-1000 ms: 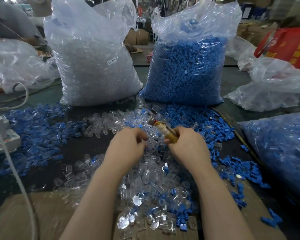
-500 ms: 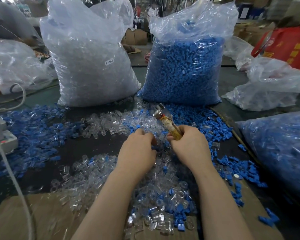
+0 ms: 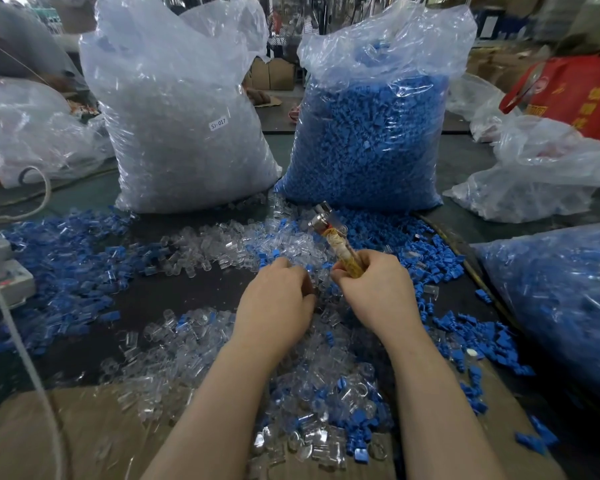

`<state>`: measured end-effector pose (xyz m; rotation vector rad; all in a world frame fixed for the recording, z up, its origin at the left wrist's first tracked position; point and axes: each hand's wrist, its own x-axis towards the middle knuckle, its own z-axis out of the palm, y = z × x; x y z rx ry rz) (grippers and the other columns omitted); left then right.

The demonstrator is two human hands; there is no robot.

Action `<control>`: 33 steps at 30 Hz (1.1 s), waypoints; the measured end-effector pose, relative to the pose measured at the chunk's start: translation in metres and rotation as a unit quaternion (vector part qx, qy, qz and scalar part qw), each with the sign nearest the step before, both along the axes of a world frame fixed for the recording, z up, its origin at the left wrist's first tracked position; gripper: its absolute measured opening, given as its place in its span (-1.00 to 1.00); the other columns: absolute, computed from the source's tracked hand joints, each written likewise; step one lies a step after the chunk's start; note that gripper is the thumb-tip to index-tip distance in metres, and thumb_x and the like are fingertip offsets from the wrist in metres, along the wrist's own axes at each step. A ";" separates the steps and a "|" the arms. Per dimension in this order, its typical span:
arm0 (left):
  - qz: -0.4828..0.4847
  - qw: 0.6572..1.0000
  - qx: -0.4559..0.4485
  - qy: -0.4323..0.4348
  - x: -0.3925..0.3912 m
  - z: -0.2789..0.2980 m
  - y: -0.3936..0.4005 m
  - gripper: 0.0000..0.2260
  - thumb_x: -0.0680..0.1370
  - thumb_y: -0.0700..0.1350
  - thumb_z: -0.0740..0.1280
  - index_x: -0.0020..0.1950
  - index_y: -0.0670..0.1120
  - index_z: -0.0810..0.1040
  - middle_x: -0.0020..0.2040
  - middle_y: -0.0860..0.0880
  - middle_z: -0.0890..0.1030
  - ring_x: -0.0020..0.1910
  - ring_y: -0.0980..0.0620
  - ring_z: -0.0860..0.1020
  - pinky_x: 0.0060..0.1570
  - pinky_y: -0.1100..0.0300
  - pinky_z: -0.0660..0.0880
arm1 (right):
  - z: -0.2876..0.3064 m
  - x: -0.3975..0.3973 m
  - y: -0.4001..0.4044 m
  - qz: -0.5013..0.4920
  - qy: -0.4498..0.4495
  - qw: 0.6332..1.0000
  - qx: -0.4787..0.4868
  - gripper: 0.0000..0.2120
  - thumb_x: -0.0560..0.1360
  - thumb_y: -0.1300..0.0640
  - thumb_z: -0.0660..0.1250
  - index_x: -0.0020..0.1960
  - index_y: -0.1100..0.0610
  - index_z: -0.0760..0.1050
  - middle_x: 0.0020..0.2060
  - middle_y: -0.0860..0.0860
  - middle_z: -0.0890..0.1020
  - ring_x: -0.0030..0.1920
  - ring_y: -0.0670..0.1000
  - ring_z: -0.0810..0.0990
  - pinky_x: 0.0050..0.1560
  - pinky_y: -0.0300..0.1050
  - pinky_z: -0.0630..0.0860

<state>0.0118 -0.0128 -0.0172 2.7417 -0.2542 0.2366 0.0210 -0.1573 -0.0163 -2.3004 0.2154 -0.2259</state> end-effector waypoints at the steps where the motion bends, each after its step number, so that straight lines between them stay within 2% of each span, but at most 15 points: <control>1: 0.006 0.999 -0.034 -0.002 0.000 0.001 0.001 -0.90 0.56 -0.04 0.32 0.02 -0.03 0.56 -0.05 0.03 0.48 -0.02 0.01 0.52 -0.07 0.15 0.46 | 0.001 0.000 0.000 0.003 -0.002 1.000 0.011 -0.86 0.45 -0.05 0.43 -0.15 0.01 0.57 -0.30 -0.06 0.63 -0.21 0.02 0.59 -0.11 0.04 0.59; 3: 0.027 0.990 -0.137 0.003 0.000 0.003 0.002 -0.98 0.56 -0.07 0.34 -0.07 0.02 0.53 -0.14 0.09 0.56 -0.15 0.10 0.55 -0.18 0.23 0.46 | 0.002 0.000 0.001 0.008 -0.008 0.999 0.040 -0.86 0.44 -0.03 0.45 -0.16 0.03 0.58 -0.32 -0.06 0.63 -0.23 0.02 0.60 -0.13 0.04 0.59; 5: 0.043 0.963 -0.264 0.018 0.001 0.006 0.004 -0.93 0.54 -0.08 0.38 -0.11 0.06 0.53 -0.22 0.11 0.59 -0.27 0.19 0.53 -0.31 0.34 0.41 | 0.003 -0.001 0.001 0.015 -0.014 0.997 0.078 -0.87 0.45 -0.01 0.46 -0.18 0.04 0.59 -0.34 -0.04 0.63 -0.28 0.02 0.59 -0.16 0.06 0.59; 7: 0.037 0.915 -0.399 0.052 0.001 0.009 0.006 -0.92 0.55 -0.12 0.40 -0.04 0.08 0.57 -0.21 0.08 0.62 -0.29 0.19 0.54 -0.31 0.37 0.45 | 0.005 -0.003 0.002 0.026 -0.014 0.993 0.114 -0.88 0.45 0.01 0.47 -0.18 0.04 0.60 -0.34 -0.02 0.65 -0.28 0.04 0.60 -0.14 0.08 0.60; 9: 0.012 0.866 -0.493 0.090 0.001 0.014 0.008 -0.85 0.57 -0.19 0.38 0.04 0.06 0.63 -0.21 0.05 0.67 -0.26 0.21 0.59 -0.28 0.38 0.49 | 0.008 -0.004 0.003 0.038 -0.013 0.988 0.148 -0.91 0.45 0.04 0.48 -0.18 0.03 0.62 -0.31 -0.02 0.67 -0.21 0.06 0.64 -0.08 0.09 0.62; 12: -0.009 0.812 -0.572 0.117 -0.001 0.019 0.008 -0.86 0.56 -0.26 0.36 -0.01 -0.04 0.67 -0.21 0.02 0.71 -0.23 0.15 0.65 -0.24 0.36 0.52 | 0.011 -0.006 0.006 0.057 -0.017 0.980 0.189 -0.93 0.45 0.09 0.49 -0.19 0.00 0.62 -0.28 -0.02 0.69 -0.16 0.06 0.66 -0.05 0.05 0.62; 14: -0.003 0.785 -0.606 0.127 -0.002 0.022 0.008 -0.90 0.54 -0.24 0.38 -0.03 -0.07 0.65 -0.20 0.00 0.72 -0.23 0.11 0.66 -0.21 0.29 0.54 | 0.014 -0.008 0.007 0.072 -0.025 0.974 0.213 -0.93 0.46 0.10 0.49 -0.19 0.00 0.63 -0.28 -0.01 0.69 -0.16 0.04 0.66 -0.12 -0.10 0.61; 16: 0.007 0.770 -0.622 0.141 -0.002 0.023 0.009 -0.93 0.48 -0.16 0.44 -0.06 -0.05 0.66 -0.20 0.02 0.71 -0.24 0.12 0.63 -0.14 0.23 0.52 | 0.016 -0.010 0.008 0.089 -0.037 0.965 0.246 -0.91 0.45 0.14 0.50 -0.19 0.00 0.63 -0.29 -0.07 0.69 -0.22 -0.08 0.66 -0.24 -0.30 0.58; 18: 0.016 0.767 -0.625 0.145 -0.003 0.024 0.010 -0.84 0.35 -0.04 0.48 -0.10 -0.03 0.69 -0.23 0.05 0.68 -0.28 0.14 0.56 -0.13 0.20 0.46 | 0.019 -0.012 0.010 0.105 -0.048 0.954 0.275 -0.89 0.45 0.17 0.51 -0.18 0.00 0.61 -0.30 -0.14 0.68 -0.25 -0.19 0.64 -0.27 -0.42 0.52; 20: 0.016 0.764 -0.631 0.134 -0.004 0.026 0.011 -0.80 0.28 0.00 0.49 -0.14 -0.03 0.70 -0.27 0.05 0.65 -0.30 0.15 0.51 -0.16 0.20 0.42 | 0.020 -0.014 0.011 0.121 -0.055 0.943 0.306 -0.89 0.45 0.18 0.51 -0.16 0.00 0.61 -0.28 -0.17 0.69 -0.22 -0.23 0.66 -0.24 -0.46 0.50; 23: -0.003 0.755 -0.644 0.124 -0.004 0.027 0.013 -0.82 0.27 -0.01 0.49 -0.17 -0.01 0.70 -0.25 0.04 0.66 -0.26 0.12 0.52 -0.16 0.21 0.42 | 0.020 -0.016 0.011 0.130 -0.065 0.930 0.338 -0.91 0.44 0.14 0.52 -0.13 0.02 0.61 -0.27 -0.17 0.70 -0.19 -0.22 0.66 -0.22 -0.46 0.49; 26: -0.022 0.769 -0.630 0.111 -0.004 0.026 0.016 -0.80 0.29 -0.01 0.49 -0.12 0.00 0.71 -0.20 0.01 0.68 -0.22 0.12 0.55 -0.15 0.22 0.45 | 0.019 -0.016 0.012 0.131 -0.071 0.921 0.360 -0.91 0.42 0.10 0.52 -0.14 0.02 0.62 -0.26 -0.13 0.70 -0.18 -0.20 0.67 -0.19 -0.43 0.51; 30: -0.039 0.809 -0.576 0.112 -0.004 0.027 0.020 -0.83 0.34 -0.05 0.51 -0.09 0.03 0.71 -0.19 0.04 0.70 -0.24 0.19 0.59 -0.22 0.33 0.47 | 0.018 -0.014 0.013 0.113 -0.084 0.927 0.348 -0.91 0.47 0.12 0.49 -0.20 0.01 0.62 -0.32 -0.13 0.67 -0.26 -0.23 0.62 -0.25 -0.45 0.48; 33: 0.020 0.880 -0.461 0.116 -0.001 0.023 0.027 -0.83 0.41 -0.10 0.54 -0.04 0.05 0.66 -0.23 0.05 0.67 -0.29 0.22 0.58 -0.26 0.33 0.46 | 0.017 -0.012 0.011 0.078 -0.094 0.935 0.333 -0.90 0.47 0.11 0.49 -0.22 0.03 0.62 -0.31 0.01 0.66 -0.28 -0.15 0.57 -0.26 -0.41 0.52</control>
